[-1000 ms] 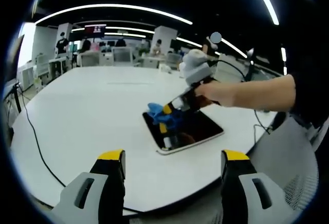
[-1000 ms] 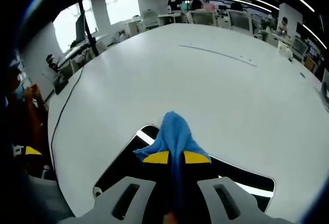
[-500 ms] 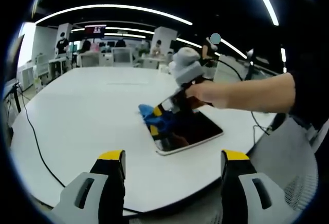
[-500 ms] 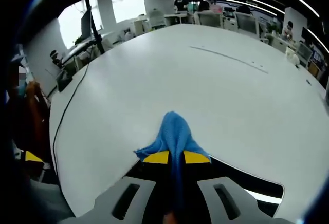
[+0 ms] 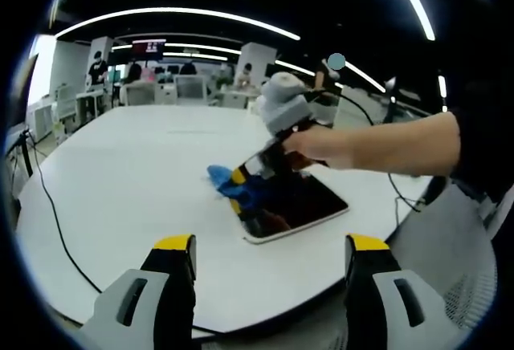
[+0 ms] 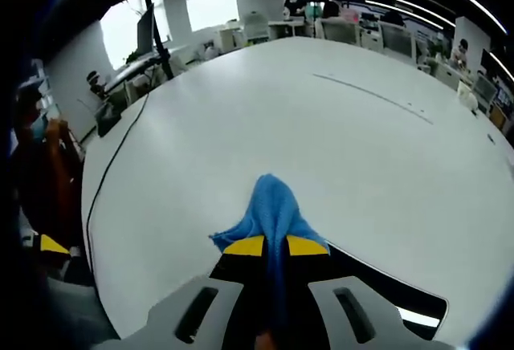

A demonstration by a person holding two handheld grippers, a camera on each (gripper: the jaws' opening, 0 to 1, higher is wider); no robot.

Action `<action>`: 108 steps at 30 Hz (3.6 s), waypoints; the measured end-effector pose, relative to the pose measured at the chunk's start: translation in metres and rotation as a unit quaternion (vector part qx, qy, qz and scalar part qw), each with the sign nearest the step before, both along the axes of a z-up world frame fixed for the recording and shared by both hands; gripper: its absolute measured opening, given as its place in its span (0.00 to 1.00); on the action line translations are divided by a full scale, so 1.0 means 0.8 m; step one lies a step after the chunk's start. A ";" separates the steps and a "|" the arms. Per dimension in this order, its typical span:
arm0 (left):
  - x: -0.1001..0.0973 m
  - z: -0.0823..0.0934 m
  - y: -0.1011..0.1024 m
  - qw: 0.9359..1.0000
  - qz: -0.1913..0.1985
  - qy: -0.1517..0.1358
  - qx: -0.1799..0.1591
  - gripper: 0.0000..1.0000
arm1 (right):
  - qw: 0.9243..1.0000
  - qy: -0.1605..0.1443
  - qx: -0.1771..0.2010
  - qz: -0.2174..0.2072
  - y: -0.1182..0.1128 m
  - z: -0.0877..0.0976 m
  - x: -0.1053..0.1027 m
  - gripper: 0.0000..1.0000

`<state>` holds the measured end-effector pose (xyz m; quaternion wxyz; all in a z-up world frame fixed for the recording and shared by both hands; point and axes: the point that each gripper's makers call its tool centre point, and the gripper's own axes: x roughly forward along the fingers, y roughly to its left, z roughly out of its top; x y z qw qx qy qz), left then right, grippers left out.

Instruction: Wipe the mirror surface with the cleaning cloth until all visible marks leave the cleaned area.

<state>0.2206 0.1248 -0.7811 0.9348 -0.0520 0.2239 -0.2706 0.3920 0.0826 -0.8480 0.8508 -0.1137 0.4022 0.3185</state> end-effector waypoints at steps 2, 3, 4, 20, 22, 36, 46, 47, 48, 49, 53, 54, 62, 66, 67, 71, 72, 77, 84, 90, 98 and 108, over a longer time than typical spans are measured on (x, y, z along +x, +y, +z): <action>0.000 0.000 0.000 1.000 -0.001 0.000 0.000 0.75 | 1.000 0.001 0.002 0.006 0.002 0.000 -0.002 0.03; 0.000 0.000 0.000 1.000 -0.001 0.000 0.000 0.75 | 1.000 0.002 0.003 0.009 0.003 0.000 -0.004 0.03; 0.000 0.000 0.000 1.000 -0.001 -0.001 0.000 0.75 | 1.000 0.003 0.002 0.012 0.004 0.000 -0.006 0.03; -0.007 0.006 -0.003 1.000 -0.002 0.000 0.000 0.75 | 0.999 0.002 -0.009 0.044 0.005 -0.002 -0.020 0.03; -0.007 0.006 -0.003 1.000 -0.002 0.000 0.000 0.75 | 0.999 0.005 -0.009 0.047 0.004 -0.004 -0.015 0.03; -0.004 0.003 -0.004 1.000 -0.005 0.005 0.001 0.74 | 0.997 0.009 -0.017 0.073 0.002 -0.008 -0.025 0.03; -0.002 0.002 -0.003 1.000 -0.004 0.004 -0.001 0.74 | 0.994 -0.014 -0.036 0.105 0.000 -0.007 -0.031 0.02; -0.002 0.002 -0.003 1.000 -0.004 0.004 0.000 0.74 | 0.994 -0.014 -0.036 0.105 -0.001 -0.006 -0.032 0.02; -0.002 0.002 -0.003 1.000 -0.004 0.004 -0.001 0.74 | 0.994 -0.014 -0.036 0.106 -0.002 -0.006 -0.032 0.02; -0.002 0.001 -0.003 1.000 -0.004 0.005 -0.001 0.74 | 0.994 -0.013 -0.035 0.105 -0.003 -0.007 -0.030 0.02; -0.001 0.001 -0.004 1.000 -0.006 0.004 -0.002 0.74 | 0.994 -0.013 -0.036 0.105 -0.008 -0.007 -0.032 0.02; -0.002 0.002 -0.004 1.000 -0.006 0.004 -0.002 0.74 | 0.994 -0.014 -0.037 0.106 -0.010 -0.007 -0.033 0.02; -0.002 0.003 -0.004 1.000 -0.005 0.001 -0.003 0.74 | 0.993 -0.017 -0.048 0.102 -0.028 -0.006 -0.036 0.02; -0.001 0.003 -0.004 1.000 -0.003 0.000 -0.003 0.74 | 0.994 -0.016 -0.049 0.099 -0.038 -0.006 -0.036 0.02; -0.002 0.003 -0.003 1.000 -0.003 0.000 -0.003 0.74 | 0.994 -0.015 -0.049 0.097 -0.040 -0.006 -0.037 0.02; -0.002 0.003 -0.003 1.000 -0.003 0.001 -0.002 0.74 | 0.994 -0.015 -0.048 0.094 -0.047 -0.006 -0.038 0.02; -0.002 0.002 -0.004 1.000 -0.003 0.002 -0.002 0.75 | 0.994 -0.015 -0.048 0.093 -0.048 -0.006 -0.038 0.02; -0.003 0.001 -0.003 1.000 -0.003 0.006 0.002 0.75 | 0.994 -0.013 -0.051 0.091 -0.059 -0.006 -0.039 0.02; -0.003 0.000 -0.003 1.000 -0.003 0.007 0.003 0.76 | 0.996 -0.007 -0.049 0.078 -0.080 -0.007 -0.040 0.02; -0.003 0.000 -0.004 1.000 -0.006 0.008 0.004 0.76 | 0.997 -0.007 -0.048 0.066 -0.095 -0.007 -0.041 0.02; -0.002 0.000 -0.002 1.000 -0.002 0.008 0.006 0.77 | 0.997 -0.002 -0.046 0.057 -0.110 -0.007 -0.042 0.02; -0.003 -0.001 -0.003 1.000 -0.003 0.009 0.006 0.76 | 0.998 0.002 -0.049 0.048 -0.131 -0.007 -0.044 0.02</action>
